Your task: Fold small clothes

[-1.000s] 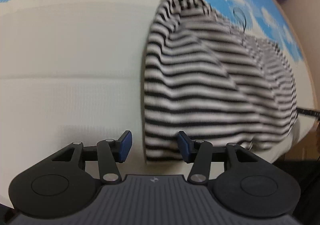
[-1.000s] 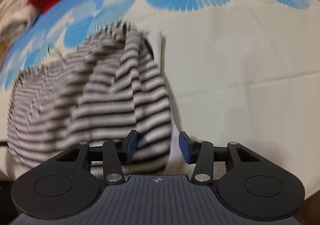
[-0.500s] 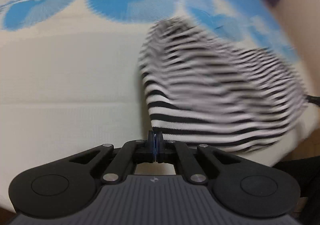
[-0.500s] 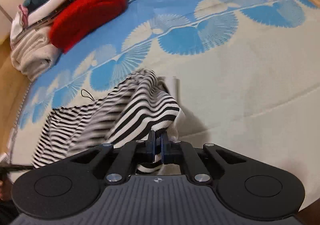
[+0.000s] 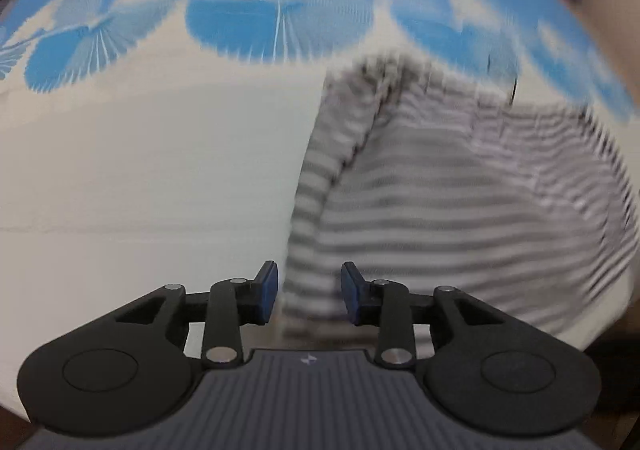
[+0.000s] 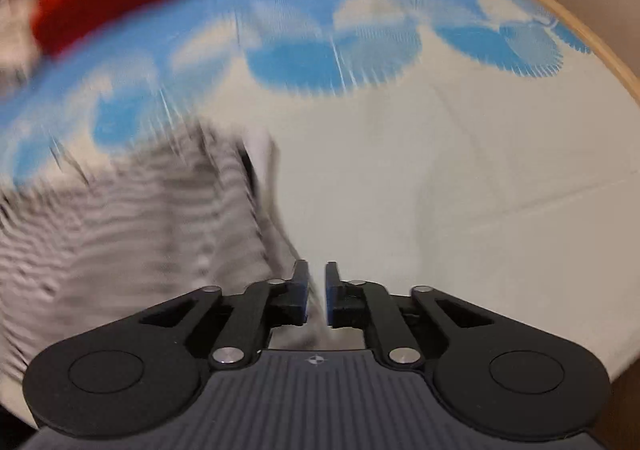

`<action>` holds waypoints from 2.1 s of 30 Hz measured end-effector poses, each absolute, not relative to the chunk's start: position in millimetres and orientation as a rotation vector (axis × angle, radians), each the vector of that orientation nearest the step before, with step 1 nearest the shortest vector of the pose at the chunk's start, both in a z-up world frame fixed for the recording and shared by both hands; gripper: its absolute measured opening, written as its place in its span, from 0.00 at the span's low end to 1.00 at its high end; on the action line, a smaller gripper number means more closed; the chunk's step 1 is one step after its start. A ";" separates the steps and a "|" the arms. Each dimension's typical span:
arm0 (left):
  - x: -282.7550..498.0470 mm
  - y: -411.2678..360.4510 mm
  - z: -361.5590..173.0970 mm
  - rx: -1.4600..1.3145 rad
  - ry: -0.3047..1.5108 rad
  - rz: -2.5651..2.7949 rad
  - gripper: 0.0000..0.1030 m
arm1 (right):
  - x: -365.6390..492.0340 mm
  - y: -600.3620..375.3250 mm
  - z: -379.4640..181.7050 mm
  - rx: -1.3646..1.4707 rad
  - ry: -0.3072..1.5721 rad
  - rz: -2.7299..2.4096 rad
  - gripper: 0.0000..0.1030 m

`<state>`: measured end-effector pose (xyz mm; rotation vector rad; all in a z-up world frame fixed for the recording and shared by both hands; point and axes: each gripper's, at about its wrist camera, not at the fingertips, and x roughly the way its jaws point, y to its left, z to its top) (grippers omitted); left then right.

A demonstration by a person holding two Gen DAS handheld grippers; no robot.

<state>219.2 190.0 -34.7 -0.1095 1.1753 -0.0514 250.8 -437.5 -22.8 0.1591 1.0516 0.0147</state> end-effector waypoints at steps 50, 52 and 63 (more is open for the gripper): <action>289.9 164.8 -21.6 -0.174 0.944 -0.051 0.43 | 315.1 -355.4 -15.2 -0.021 0.797 0.064 0.47; 283.7 174.6 -26.6 -0.245 0.992 -0.041 0.47 | 303.1 -358.5 -11.8 0.011 0.832 0.137 0.47; 246.8 239.3 -64.6 -0.536 1.187 -0.020 0.70 | 230.8 -391.4 69.5 0.184 0.701 0.122 0.52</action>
